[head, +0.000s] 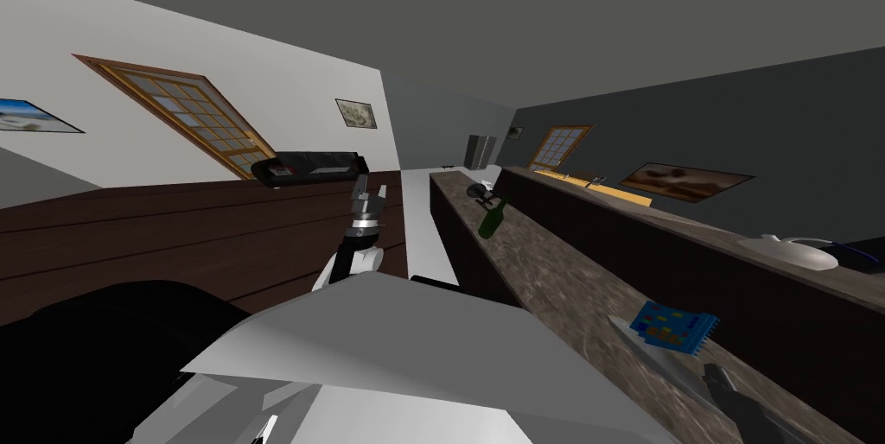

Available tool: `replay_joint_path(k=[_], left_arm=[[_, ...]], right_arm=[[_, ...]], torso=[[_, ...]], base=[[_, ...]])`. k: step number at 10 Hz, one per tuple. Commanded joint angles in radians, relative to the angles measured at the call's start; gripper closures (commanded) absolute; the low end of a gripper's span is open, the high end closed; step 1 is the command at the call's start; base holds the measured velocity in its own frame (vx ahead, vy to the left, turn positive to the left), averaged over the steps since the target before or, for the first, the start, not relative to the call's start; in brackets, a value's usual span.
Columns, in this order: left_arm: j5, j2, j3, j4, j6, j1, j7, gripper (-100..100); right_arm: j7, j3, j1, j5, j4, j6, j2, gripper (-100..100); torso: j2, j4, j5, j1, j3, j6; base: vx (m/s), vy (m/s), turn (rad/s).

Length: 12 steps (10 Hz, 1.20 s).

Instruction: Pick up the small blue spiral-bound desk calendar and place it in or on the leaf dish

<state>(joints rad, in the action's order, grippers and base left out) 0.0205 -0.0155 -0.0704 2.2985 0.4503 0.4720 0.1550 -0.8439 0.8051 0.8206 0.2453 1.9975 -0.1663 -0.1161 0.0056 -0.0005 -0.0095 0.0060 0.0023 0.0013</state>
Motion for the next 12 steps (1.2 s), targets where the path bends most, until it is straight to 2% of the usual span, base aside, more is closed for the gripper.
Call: replay_joint_path(k=[1, 5, 6, 7, 12], left_arm=[[0.0, 0.0, 0.0, 0.0, 0.0, 0.0, 0.0, 0], [0.0, 0.0, 0.0, 0.0, 0.0, 0.0, 0.0, 0], [0.0, 0.0, 0.0, 0.0, 0.0, 0.0, 0.0, 0], [0.0, 0.0, 0.0, 0.0, 0.0, 0.0, 0.0, 0], [0.0, 0.0, 0.0, 0.0, 0.0, 0.0, 0.0, 0]], right_arm=[[0.003, 0.002, 0.024, -0.015, 0.036, -0.029, -0.001, -100], [0.017, 0.013, 0.087, -0.061, 0.114, -0.092, -0.017, -100], [0.012, 0.011, 0.075, -0.05, 0.099, -0.075, -0.009, -100], [0.013, 0.011, 0.077, -0.052, 0.102, -0.079, -0.01, 0], [0.013, 0.011, 0.077, -0.052, 0.102, -0.079, -0.01, 0]], torso=[[0.0, 0.0, 0.0, 0.0, 0.0, 0.0], [0.0, 0.0, 0.0, 0.0, 0.0, 0.0], [0.0, 0.0, 0.0, 0.0, 0.0, 0.0], [0.0, 0.0, 0.0, 0.0, 0.0, 0.0], [0.0, 0.0, 0.0, 0.0, 0.0, 0.0]], base=[[-0.001, -0.008, 0.053], [-0.001, -0.006, 0.057], [0.0, 0.0, 0.0], [0.0, 0.0, 0.0], [0.0, 0.0, 0.0]])
